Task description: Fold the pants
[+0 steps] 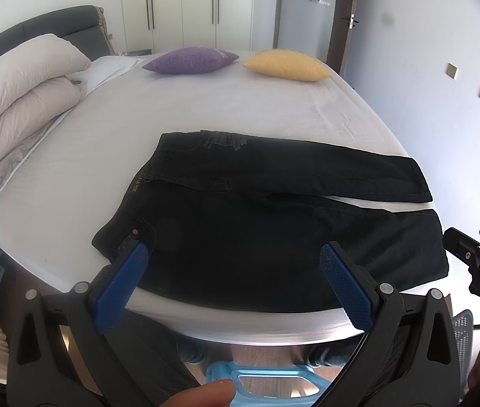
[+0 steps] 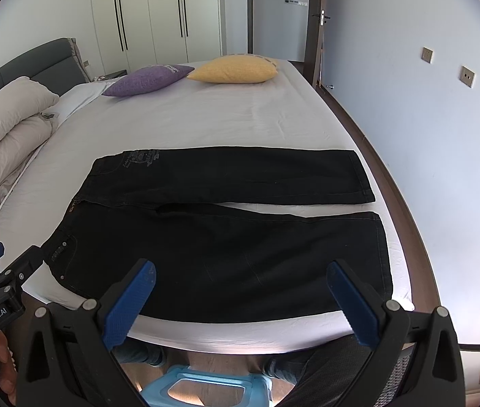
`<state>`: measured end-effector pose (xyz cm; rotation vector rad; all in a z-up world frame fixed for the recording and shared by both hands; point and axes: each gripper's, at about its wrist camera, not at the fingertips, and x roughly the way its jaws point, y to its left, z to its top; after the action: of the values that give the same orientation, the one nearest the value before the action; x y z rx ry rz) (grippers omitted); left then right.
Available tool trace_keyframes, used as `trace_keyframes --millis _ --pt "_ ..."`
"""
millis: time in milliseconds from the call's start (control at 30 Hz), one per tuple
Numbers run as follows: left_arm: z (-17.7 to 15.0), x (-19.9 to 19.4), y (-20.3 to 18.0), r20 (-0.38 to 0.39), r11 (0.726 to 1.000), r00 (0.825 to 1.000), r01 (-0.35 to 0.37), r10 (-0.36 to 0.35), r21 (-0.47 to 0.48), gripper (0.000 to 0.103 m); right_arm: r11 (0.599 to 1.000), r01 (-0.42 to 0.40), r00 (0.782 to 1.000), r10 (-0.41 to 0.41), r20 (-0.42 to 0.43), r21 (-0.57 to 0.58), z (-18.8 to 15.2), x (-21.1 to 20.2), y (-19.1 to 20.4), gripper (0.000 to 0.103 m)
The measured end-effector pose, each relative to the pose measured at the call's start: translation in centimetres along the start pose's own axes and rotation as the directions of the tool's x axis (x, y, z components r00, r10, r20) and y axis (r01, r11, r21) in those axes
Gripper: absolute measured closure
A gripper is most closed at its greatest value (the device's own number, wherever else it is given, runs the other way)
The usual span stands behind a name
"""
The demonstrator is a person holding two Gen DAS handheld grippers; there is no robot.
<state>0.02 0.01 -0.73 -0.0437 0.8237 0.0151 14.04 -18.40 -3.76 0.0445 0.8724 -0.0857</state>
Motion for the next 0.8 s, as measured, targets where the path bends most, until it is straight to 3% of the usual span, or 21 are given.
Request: trace_keyframes --millis 800 --pt "-0.05 0.08 -0.1 -0.002 1.0 1.0 -0.001 0.001 0.0 0.0 1.0 0.003 1.0 -0.003 -0.002 -0.004 0.12 0.06 -0.22 0.0"
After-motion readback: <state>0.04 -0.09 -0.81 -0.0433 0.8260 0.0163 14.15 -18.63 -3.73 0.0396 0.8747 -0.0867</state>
